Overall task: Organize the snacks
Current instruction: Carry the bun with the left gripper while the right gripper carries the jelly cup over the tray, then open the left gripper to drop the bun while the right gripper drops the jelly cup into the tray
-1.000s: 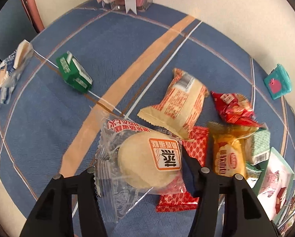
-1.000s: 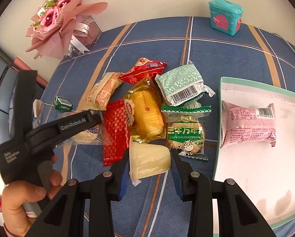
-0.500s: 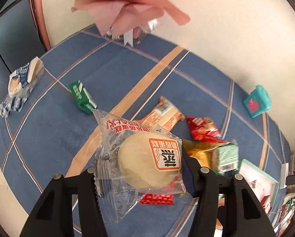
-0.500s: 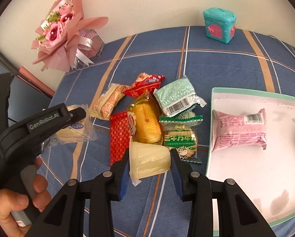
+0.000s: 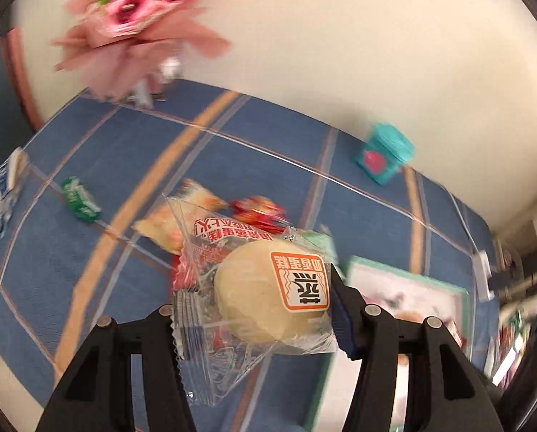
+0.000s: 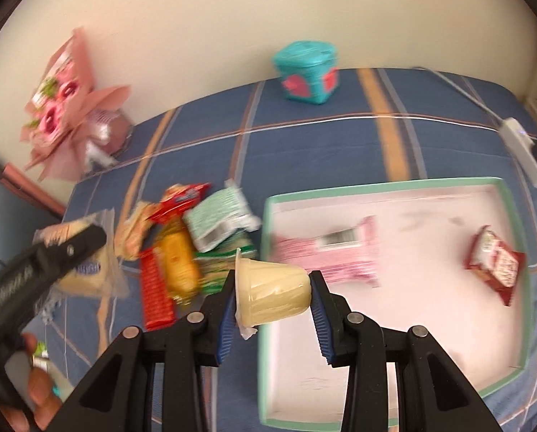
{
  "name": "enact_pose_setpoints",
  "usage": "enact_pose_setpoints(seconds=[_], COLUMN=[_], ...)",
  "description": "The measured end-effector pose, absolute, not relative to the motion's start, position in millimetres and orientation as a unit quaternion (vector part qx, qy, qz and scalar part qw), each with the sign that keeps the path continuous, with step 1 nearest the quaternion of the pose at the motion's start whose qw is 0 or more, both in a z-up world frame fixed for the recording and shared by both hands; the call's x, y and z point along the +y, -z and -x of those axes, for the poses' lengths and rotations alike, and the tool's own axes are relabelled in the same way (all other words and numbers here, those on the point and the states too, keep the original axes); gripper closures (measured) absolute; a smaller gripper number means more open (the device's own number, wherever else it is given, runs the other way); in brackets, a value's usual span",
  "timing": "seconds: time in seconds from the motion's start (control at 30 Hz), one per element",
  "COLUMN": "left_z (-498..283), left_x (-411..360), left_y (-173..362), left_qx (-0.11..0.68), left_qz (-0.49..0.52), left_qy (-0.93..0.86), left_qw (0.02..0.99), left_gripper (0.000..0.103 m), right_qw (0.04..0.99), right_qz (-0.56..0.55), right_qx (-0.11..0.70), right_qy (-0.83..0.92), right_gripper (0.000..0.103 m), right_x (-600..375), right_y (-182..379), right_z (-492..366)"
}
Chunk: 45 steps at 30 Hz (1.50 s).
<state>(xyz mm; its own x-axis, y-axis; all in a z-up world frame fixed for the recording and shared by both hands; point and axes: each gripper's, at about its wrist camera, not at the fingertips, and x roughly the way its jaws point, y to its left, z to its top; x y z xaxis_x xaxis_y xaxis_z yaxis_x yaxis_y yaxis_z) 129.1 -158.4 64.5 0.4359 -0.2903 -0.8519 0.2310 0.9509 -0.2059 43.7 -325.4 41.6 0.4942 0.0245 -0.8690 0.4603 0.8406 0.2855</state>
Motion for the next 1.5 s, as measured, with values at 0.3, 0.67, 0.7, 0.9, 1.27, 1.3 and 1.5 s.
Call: enact_pose_setpoints(seconds=[0.3,0.67,0.7,0.9,1.27,1.3,1.5], left_z=[-82.4,-38.9,-38.2,-34.4,-40.4,-40.6,-42.9], left_x=[-242.9,-304.7,-306.2,-314.6,-314.5,-314.3,-313.5], left_y=[-53.0,-26.3,-24.2,-7.4,9.4,10.8,14.4], left_qx=[0.508,0.511,0.513,0.526,0.549,0.551,0.555], left_qz=[-0.050,-0.113,-0.115,-0.132,-0.137,-0.138,-0.135], left_qy=[0.256,0.321,0.322,0.322,0.310,0.309,0.295], left_qw=[0.821,0.789,0.787,0.776,0.764,0.763,0.766], left_gripper=[0.044,0.044,0.044,0.044,0.043,0.043,0.021], right_qw=[0.798,0.775,0.773,0.763,0.746,0.745,0.744], right_qz=[-0.288,-0.300,-0.303,-0.300,-0.308,-0.306,-0.300], right_qx=[0.470,0.469,0.472,0.495,0.517,0.519,0.523], right_qy=[0.243,0.298,0.295,0.288,0.286,0.287,0.287], right_gripper=[0.063,0.063,0.063,0.063,0.062,0.062,0.062], right_x=[-405.9,-449.5,-450.3,-449.1,-448.8,-448.6,-446.2], right_y=[-34.5,-25.2,-22.1,-3.8,18.2,19.0,19.9], right_z=[2.2,31.5,30.6,29.0,28.3,28.1,26.5])
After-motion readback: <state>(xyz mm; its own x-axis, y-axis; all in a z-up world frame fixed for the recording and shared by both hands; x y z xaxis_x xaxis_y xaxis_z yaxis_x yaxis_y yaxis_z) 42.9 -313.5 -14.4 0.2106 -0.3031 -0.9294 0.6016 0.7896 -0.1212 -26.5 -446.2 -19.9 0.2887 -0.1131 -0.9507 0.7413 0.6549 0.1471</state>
